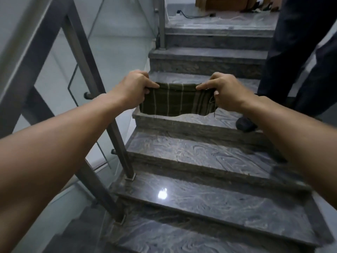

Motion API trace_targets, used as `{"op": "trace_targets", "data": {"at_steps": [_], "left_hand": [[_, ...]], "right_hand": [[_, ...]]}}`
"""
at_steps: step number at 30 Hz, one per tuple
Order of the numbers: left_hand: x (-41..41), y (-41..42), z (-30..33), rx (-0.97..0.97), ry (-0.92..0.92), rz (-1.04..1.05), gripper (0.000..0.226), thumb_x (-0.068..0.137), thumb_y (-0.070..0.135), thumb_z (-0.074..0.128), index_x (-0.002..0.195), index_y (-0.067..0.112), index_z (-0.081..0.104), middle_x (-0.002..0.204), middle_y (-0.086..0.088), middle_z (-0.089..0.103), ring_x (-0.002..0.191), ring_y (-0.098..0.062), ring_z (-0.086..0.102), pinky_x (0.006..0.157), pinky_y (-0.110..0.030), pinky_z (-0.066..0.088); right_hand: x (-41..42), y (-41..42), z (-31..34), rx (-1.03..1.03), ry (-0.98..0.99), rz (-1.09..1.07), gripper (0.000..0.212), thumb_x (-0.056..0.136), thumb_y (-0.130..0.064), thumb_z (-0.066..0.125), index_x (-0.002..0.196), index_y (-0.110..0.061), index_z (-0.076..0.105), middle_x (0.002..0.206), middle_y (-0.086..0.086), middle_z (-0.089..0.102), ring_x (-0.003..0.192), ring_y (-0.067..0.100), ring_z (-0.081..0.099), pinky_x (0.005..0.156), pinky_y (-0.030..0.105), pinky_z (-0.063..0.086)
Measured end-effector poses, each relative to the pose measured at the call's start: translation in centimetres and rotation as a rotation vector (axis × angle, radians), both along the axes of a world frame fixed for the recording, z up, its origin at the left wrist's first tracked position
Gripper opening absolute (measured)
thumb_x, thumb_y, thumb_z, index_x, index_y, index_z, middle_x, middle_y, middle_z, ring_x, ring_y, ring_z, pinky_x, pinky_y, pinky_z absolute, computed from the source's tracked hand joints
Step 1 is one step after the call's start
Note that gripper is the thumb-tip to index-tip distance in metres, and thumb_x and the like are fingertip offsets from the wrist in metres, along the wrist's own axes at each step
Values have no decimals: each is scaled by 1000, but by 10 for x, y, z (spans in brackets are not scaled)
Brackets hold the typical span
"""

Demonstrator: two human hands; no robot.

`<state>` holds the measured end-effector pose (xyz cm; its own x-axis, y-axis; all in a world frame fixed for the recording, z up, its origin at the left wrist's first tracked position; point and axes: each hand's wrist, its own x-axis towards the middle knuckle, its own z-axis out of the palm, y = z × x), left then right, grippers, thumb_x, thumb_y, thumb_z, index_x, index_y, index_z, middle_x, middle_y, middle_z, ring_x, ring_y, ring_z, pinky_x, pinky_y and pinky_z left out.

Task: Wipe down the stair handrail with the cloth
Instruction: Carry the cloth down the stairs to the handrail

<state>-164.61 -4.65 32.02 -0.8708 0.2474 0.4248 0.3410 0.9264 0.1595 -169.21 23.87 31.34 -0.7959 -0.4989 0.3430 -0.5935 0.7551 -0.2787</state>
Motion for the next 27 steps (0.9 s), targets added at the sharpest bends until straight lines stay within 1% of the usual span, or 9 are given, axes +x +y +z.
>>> {"op": "trace_targets", "data": {"at_steps": [4, 7, 11, 14, 18, 20, 23, 25, 27], "left_hand": [[-48, -12, 50, 12, 10, 64, 32, 87, -5, 54, 111, 9, 69, 101, -15, 62, 94, -32, 56, 84, -39, 49], [-79, -27, 91, 17, 20, 86, 32, 85, -5, 55, 109, 10, 70, 97, -16, 62, 92, -33, 57, 82, -41, 49], [-118, -47, 147, 14, 54, 122, 31, 86, -5, 54, 109, 8, 70, 98, -17, 62, 92, -32, 57, 83, -38, 48], [-149, -62, 186, 18, 94, 150, 31, 86, -5, 55, 110, 8, 69, 99, -16, 62, 93, -32, 57, 82, -37, 48], [-191, -88, 238, 32, 117, 147, 32, 85, -4, 56, 110, 12, 70, 96, -10, 61, 93, -26, 58, 88, -41, 51], [-210, -100, 267, 16, 126, 143, 33, 85, -4, 56, 110, 13, 70, 96, -9, 61, 94, -26, 58, 89, -42, 50], [-235, -114, 304, 31, 161, 149, 34, 84, -4, 57, 109, 14, 70, 97, -10, 61, 93, -28, 59, 88, -38, 50], [-247, -120, 326, 46, 179, 170, 34, 84, -4, 57, 109, 14, 70, 97, -10, 60, 92, -24, 57, 87, -32, 49], [-256, -126, 349, 82, 183, 204, 33, 86, -4, 56, 109, 14, 70, 98, -10, 59, 92, -23, 56, 87, -31, 49]], "right_hand": [[-61, -16, 59, 2, 22, 49, 55, 81, 13, 50, 118, -24, 69, 110, 3, 59, 99, 27, 59, 88, 46, 52], [-101, -30, 101, 7, 17, 89, 56, 81, 13, 52, 118, -26, 68, 109, 2, 59, 98, 25, 59, 88, 43, 53], [-150, -54, 157, -3, 54, 121, 56, 83, 13, 51, 118, -26, 68, 109, 2, 58, 98, 26, 57, 86, 45, 53], [-186, -74, 197, -31, 75, 148, 54, 84, 14, 53, 118, -26, 68, 109, 1, 59, 100, 24, 58, 87, 43, 54], [-237, -103, 244, -56, 92, 130, 55, 83, 14, 50, 116, -26, 69, 108, 3, 60, 98, 24, 57, 88, 44, 54], [-258, -115, 266, -61, 95, 124, 57, 82, 15, 49, 115, -27, 69, 108, 3, 61, 98, 25, 58, 87, 45, 54], [-283, -130, 300, -76, 138, 137, 56, 81, 15, 53, 116, -26, 69, 105, 6, 61, 94, 27, 59, 82, 47, 55], [-298, -140, 321, -88, 155, 143, 54, 82, 13, 54, 116, -26, 69, 105, 7, 61, 93, 28, 58, 80, 48, 56], [-313, -152, 342, -82, 162, 151, 53, 83, 13, 54, 117, -25, 69, 105, 6, 60, 93, 28, 58, 80, 48, 56]]}}
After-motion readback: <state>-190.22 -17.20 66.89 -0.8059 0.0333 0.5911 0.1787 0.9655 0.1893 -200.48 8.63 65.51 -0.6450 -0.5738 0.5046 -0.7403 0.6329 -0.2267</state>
